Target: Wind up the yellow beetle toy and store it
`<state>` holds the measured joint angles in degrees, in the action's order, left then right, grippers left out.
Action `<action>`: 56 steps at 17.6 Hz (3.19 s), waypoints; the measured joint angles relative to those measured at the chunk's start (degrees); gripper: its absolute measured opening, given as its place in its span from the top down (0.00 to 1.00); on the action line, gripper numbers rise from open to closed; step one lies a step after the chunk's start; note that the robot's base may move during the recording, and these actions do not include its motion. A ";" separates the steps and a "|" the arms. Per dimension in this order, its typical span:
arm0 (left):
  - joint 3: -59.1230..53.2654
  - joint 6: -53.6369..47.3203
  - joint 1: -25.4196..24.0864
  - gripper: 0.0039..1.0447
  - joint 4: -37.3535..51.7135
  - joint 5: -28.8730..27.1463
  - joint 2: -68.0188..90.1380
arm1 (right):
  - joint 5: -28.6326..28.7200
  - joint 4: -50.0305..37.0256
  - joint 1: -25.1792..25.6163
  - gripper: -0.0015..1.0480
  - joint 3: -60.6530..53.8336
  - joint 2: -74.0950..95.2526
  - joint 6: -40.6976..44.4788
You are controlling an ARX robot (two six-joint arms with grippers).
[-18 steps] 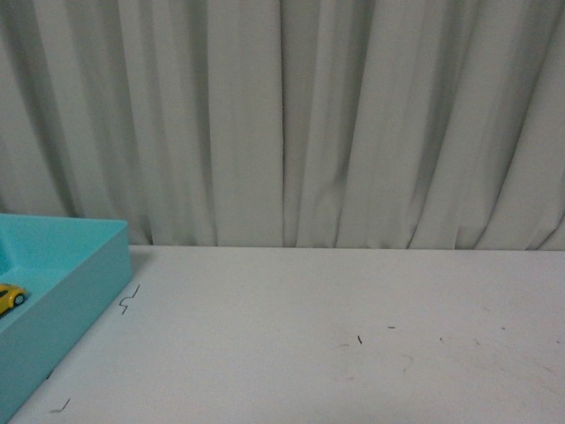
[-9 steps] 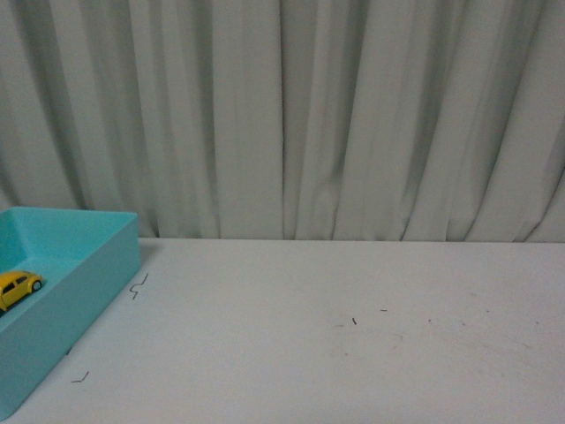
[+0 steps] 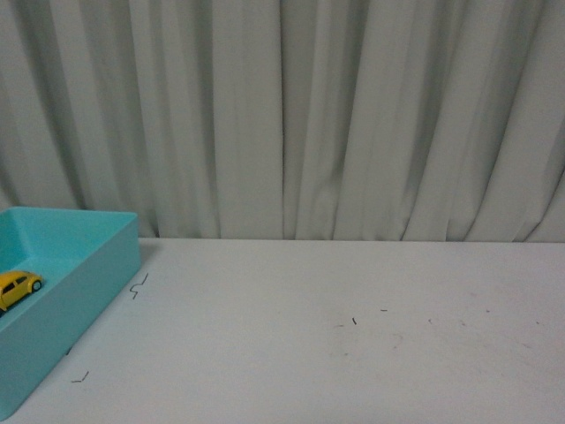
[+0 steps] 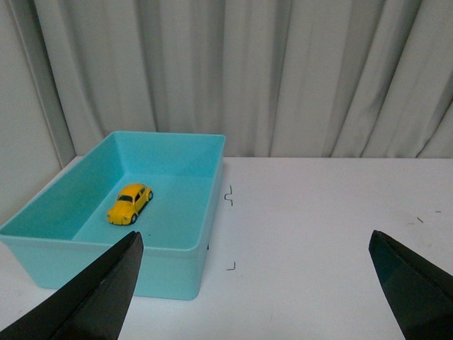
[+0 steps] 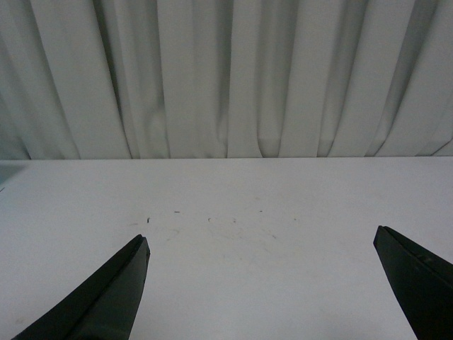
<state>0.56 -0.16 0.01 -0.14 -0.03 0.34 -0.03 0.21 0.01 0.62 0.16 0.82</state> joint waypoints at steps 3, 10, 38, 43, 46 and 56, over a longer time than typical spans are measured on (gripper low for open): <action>0.00 0.00 0.00 0.06 0.00 0.00 0.00 | 0.00 0.02 0.00 0.06 0.00 0.00 0.00; 0.00 -0.02 0.00 0.06 0.02 -0.02 0.00 | 0.04 -0.13 0.00 0.06 0.00 0.02 0.00; 0.00 0.02 0.00 0.06 -0.28 0.00 0.00 | -0.04 0.20 0.00 0.06 0.00 0.02 -0.07; 0.00 0.00 0.00 0.06 -0.11 0.02 0.00 | 0.00 0.07 0.00 0.06 0.00 0.02 -0.02; 0.00 0.00 0.00 0.06 -0.09 0.02 0.00 | 0.00 0.07 0.00 0.06 0.00 0.02 -0.02; 0.00 0.00 0.00 0.06 -0.09 0.02 0.00 | 0.00 0.04 0.00 0.06 0.00 0.02 -0.02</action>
<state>0.56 -0.16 0.01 -0.23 -0.01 0.34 -0.03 0.25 0.01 0.62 0.19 0.80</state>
